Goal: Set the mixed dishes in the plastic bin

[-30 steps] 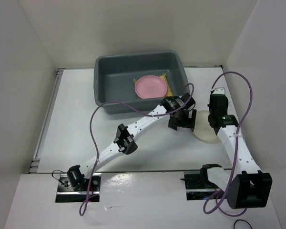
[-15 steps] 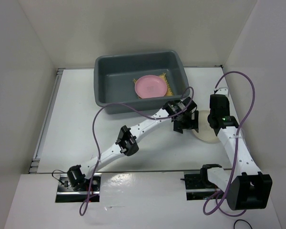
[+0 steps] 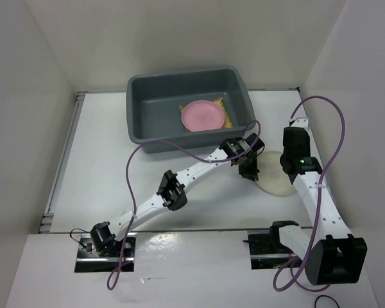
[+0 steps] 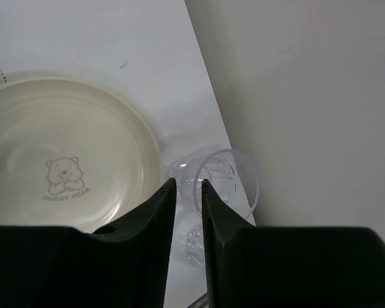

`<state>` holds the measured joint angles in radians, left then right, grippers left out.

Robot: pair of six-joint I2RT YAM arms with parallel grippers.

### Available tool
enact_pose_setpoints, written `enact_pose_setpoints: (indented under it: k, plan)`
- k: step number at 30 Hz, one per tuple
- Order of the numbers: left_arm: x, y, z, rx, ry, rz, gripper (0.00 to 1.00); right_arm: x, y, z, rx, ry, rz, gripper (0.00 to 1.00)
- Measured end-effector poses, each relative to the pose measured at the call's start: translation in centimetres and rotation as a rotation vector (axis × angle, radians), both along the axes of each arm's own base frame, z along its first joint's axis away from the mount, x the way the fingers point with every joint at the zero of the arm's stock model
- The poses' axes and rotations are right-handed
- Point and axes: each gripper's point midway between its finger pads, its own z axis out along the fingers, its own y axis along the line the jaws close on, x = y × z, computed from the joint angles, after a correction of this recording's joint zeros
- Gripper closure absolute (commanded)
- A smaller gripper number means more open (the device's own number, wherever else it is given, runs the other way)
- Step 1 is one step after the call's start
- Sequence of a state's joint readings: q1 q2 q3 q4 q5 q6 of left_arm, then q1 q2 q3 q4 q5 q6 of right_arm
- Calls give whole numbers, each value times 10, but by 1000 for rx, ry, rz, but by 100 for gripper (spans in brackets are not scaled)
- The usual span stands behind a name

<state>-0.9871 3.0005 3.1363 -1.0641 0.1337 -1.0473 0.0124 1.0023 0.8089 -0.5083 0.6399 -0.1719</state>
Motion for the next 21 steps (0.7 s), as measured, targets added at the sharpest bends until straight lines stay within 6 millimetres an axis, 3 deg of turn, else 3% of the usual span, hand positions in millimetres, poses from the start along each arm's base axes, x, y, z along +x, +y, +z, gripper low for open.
enact_pose_setpoints:
  k: [4, 10, 14, 17, 21]
  plan:
    - [-1, 0, -1, -2, 8, 1, 100, 0, 0, 0, 0, 0, 0, 73]
    - [-3, 6, 0, 26, 10, 2, 100, -1, 0, 2, 0, -9, 0, 73]
    - [-4, 25, 10, 98, -19, -3, 100, -1, 0, 4, 5, -23, -8, 74]
    - [0, 39, 30, 140, -66, -11, 100, -2, -1, 5, 7, -33, -16, 74]
    - [10, 54, 77, 113, -115, -8, 100, -2, -1, 6, 6, -38, -23, 74]
